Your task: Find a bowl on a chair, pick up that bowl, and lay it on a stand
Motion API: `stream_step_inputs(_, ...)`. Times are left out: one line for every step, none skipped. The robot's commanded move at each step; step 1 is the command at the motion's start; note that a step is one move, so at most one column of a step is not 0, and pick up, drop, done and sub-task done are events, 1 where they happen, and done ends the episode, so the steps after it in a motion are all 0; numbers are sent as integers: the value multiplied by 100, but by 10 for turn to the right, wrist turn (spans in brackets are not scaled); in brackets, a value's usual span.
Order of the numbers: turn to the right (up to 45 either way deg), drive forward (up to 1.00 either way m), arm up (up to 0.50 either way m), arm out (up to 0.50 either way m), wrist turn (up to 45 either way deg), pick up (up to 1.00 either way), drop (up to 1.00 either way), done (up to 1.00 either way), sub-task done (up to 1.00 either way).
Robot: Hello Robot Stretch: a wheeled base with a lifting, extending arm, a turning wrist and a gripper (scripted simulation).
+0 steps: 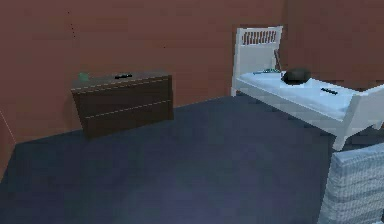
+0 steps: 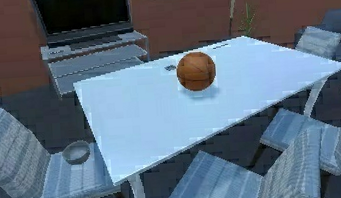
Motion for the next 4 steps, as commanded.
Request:
stream_step_inputs(30,0,0,0,0,0,0,0,0)
stream_step_inputs(0,5,0,0,0,0,0,0,0)
stream_step_inputs(-270,0,0,0,0,0,0,0,0)
stream_step_inputs(450,0,0,0,0,0,0,0,0)
